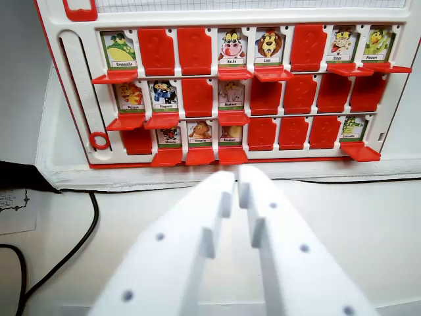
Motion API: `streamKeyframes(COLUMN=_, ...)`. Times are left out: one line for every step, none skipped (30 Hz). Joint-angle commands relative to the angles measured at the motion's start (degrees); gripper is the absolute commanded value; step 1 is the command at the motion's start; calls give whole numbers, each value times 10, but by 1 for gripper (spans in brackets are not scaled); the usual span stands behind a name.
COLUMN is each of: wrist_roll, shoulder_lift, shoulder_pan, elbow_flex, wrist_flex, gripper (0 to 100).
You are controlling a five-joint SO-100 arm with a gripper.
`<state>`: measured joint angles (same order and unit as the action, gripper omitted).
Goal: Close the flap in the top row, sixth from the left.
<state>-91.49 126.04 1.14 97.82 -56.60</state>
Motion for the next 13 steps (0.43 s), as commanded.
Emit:
streamKeyframes(wrist_roll=1, shoulder_lift=29, shoulder_pan=-7, elbow_flex=-15, wrist_flex=-1, gripper=0)
streamKeyframes(wrist_roll=1, shoulder_lift=29, shoulder_pan=-8, elbow_flex=-14, wrist_flex=0, gripper=0)
streamKeyframes(wrist_roll=1, shoulder_lift=29, shoulder_pan=-9, elbow_flex=-13, wrist_flex=0, gripper=0)
streamKeyframes(wrist_roll=2, shoulder_lift=29, shoulder_pan=-9, elbow_flex=-13, wrist_flex=0, gripper=0)
streamKeyframes(wrist_roll=2, shoulder_lift=29, shoulder_pan=-10, elbow_flex=-13, wrist_flex=0, gripper=0)
streamKeyframes(wrist_roll=3, shoulder_lift=29, shoulder_pan=-11, elbow_flex=-13, wrist_flex=0, gripper=0)
streamKeyframes(wrist_roll=3, shoulder_lift=29, shoulder_pan=-11, elbow_flex=-13, wrist_flex=0, gripper=0)
streamKeyframes(wrist_roll=3, shoulder_lift=29, shoulder_pan=-11, elbow_flex=-12, wrist_flex=1, gripper=0)
streamKeyframes(wrist_roll=3, shoulder_lift=29, shoulder_pan=-11, elbow_flex=-12, wrist_flex=1, gripper=0)
streamKeyframes(wrist_roll=3, shoulder_lift=29, shoulder_pan=-11, elbow_flex=-12, wrist_flex=1, gripper=0)
streamKeyframes(wrist_roll=3, shoulder_lift=29, shoulder_pan=-11, elbow_flex=-12, wrist_flex=1, gripper=0)
streamKeyframes(wrist_roll=4, shoulder_lift=29, shoulder_pan=-11, elbow_flex=-12, wrist_flex=2, gripper=0)
streamKeyframes(wrist_roll=4, shoulder_lift=29, shoulder_pan=-11, elbow_flex=-12, wrist_flex=2, gripper=0)
